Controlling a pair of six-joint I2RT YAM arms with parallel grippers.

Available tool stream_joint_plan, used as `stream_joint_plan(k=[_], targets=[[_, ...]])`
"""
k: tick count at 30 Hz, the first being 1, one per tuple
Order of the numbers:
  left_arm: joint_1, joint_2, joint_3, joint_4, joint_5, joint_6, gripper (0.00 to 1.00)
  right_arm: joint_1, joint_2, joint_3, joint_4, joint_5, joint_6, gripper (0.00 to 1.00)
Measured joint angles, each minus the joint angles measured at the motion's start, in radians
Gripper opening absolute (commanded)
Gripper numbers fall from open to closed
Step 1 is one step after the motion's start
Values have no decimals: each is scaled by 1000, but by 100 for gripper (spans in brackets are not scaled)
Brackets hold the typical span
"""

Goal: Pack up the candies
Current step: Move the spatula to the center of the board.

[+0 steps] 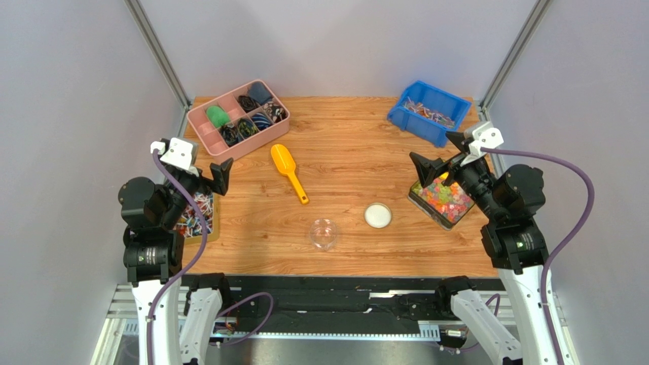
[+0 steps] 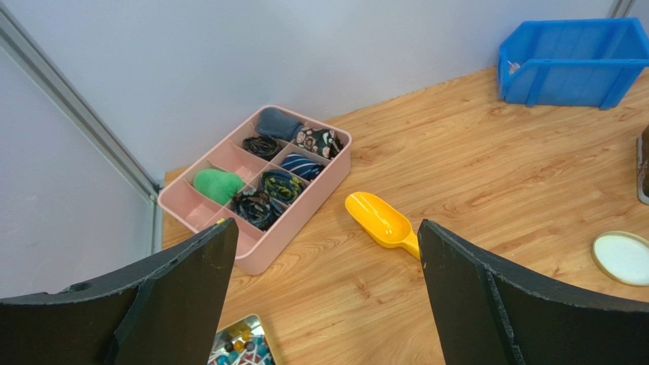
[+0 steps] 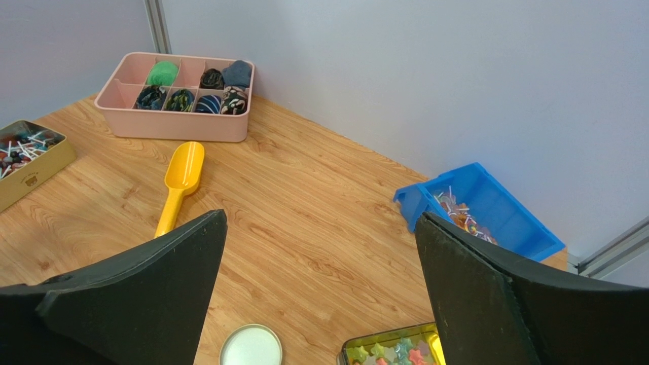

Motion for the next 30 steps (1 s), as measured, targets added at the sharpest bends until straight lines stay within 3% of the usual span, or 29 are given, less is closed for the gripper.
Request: stream_joint_plan(k=[4,8,16,30], targets=[[0,33,12,-9,-2,10,98,0,70,3,9,-1,23,95],[1,177,107,-45,-31,46,98,26,185,25,0,3,53,93],[2,297,58,-39,-122,111,99,348,462,135,-31,163,13,91],[2,290,-46,-8,-150,145,99,537,1227,596,-50,299,23,80]])
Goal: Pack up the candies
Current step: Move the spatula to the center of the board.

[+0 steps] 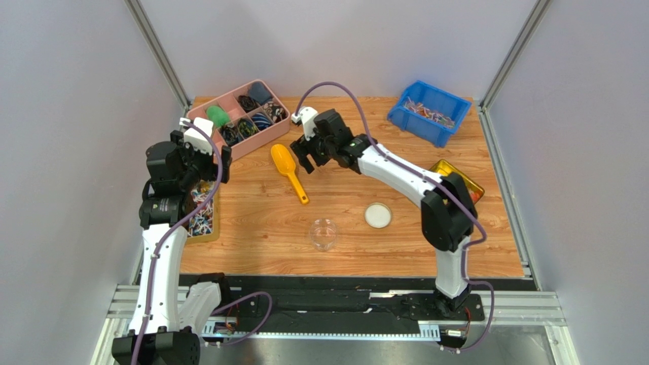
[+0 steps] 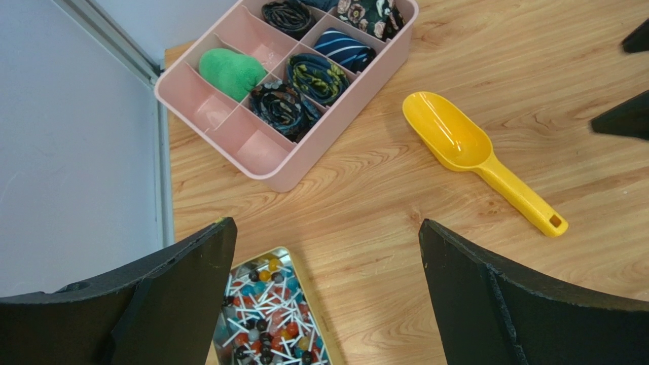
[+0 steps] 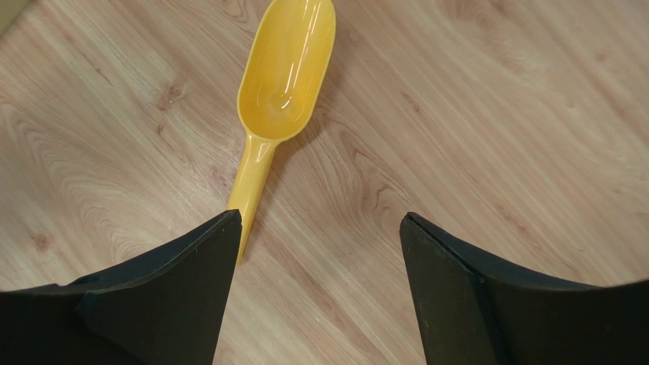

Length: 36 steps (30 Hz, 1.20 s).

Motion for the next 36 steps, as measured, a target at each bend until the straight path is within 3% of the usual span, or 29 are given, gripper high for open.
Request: stream_joint_plan(k=[10,16,25,31,32,34,35,36], targets=[[0,0,-12,16,-31,4,99,24,265,191,-71,-38,71,76],[0,13,-12,15,-40,4,99,51,349,285,-116,-64,92,72],[0,12,-12,15,-43,3,99,74,414,296,-154,-63,105,67],[0,11,-12,15,-51,1,99,84,441,296,-154,-28,101,46],[0,11,-12,15,-52,1,99,85,443,296,-154,-24,103,35],[0,10,-12,15,-53,1,99,85,445,296,-154,-15,101,26],[0,10,-12,15,-54,1,99,85,445,296,-154,-8,100,15],[0,10,-12,15,-53,1,99,85,445,296,-154,-8,99,11]])
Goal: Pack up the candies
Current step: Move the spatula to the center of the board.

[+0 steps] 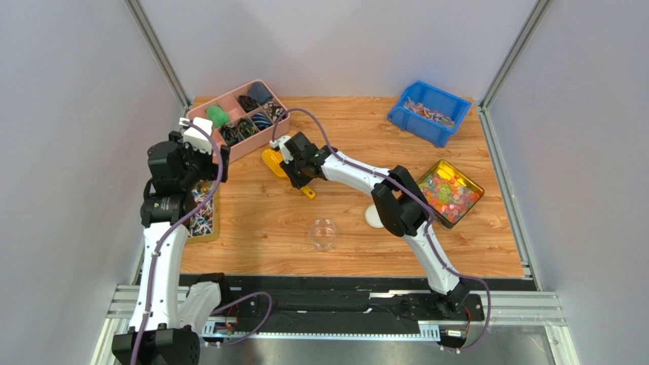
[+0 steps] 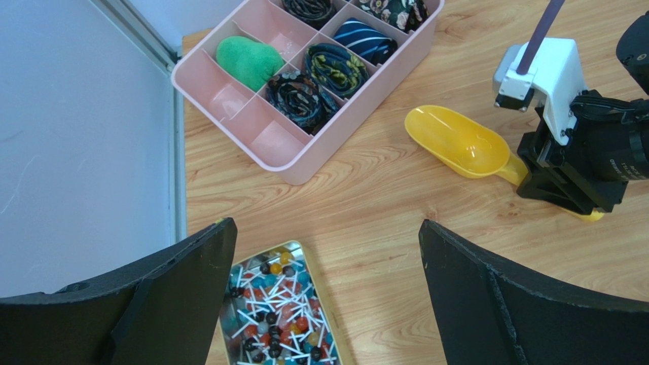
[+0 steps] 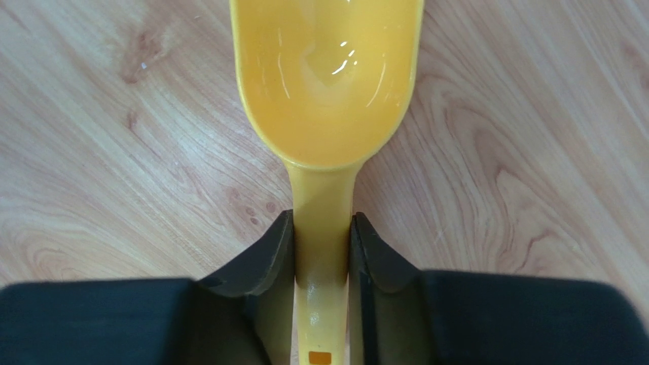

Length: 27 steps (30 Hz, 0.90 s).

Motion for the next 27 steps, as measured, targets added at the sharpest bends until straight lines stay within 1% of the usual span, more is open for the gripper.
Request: stream_joint_plan(k=[1,4,11,15,19,23,27], targets=[[0,0,0,0,0,0,99,0,0,0,1,9,6,10],[0,0,0,0,-3,0,99,-1,0,-5,5,23,-7,4],[0,2,0,1,-15,21,99,-39,-57,-91,22,53,-27,4],[0,14,-17,29,-27,52,99,-129,-117,-171,20,61,-42,4],[0,52,-34,45,-36,69,99,-256,-196,-270,27,77,-56,3],[0,64,-50,45,-37,77,99,-385,-253,-334,49,93,-68,3],[0,64,-51,48,-37,81,99,-431,-278,-382,70,97,-75,3]])
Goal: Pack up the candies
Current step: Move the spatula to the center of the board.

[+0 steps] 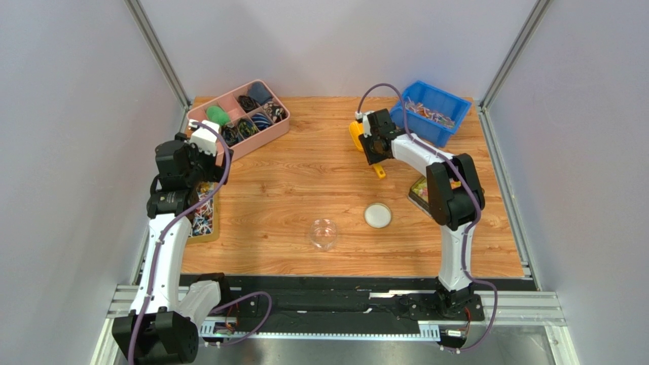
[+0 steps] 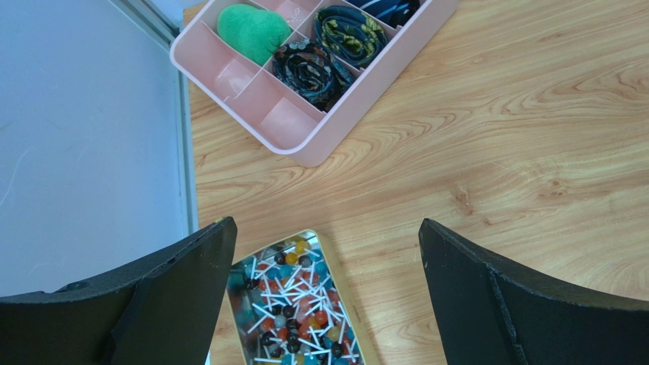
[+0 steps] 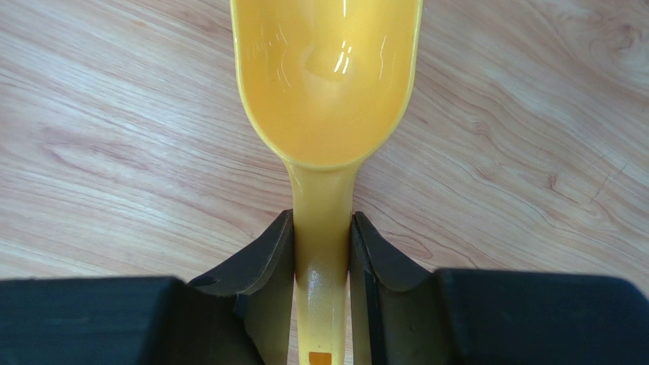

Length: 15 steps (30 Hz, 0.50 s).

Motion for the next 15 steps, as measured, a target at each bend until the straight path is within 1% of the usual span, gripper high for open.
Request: stream_joint_plan(k=[4,9,10,12,15], targets=[[0,0,0,4,0,2,99,-15,-1,-36,15,-1,-4,4],[0,0,-3,4,0,8,99,-24,-1,-40,21,-3,-8,11],[0,0,-3,4,-2,11,99,-24,-1,-40,20,-3,-10,16],[0,0,-3,4,-5,19,99,-25,-1,-40,20,-4,-15,21],[0,1,-3,-1,-11,30,99,-26,0,-39,15,-5,-22,39]])
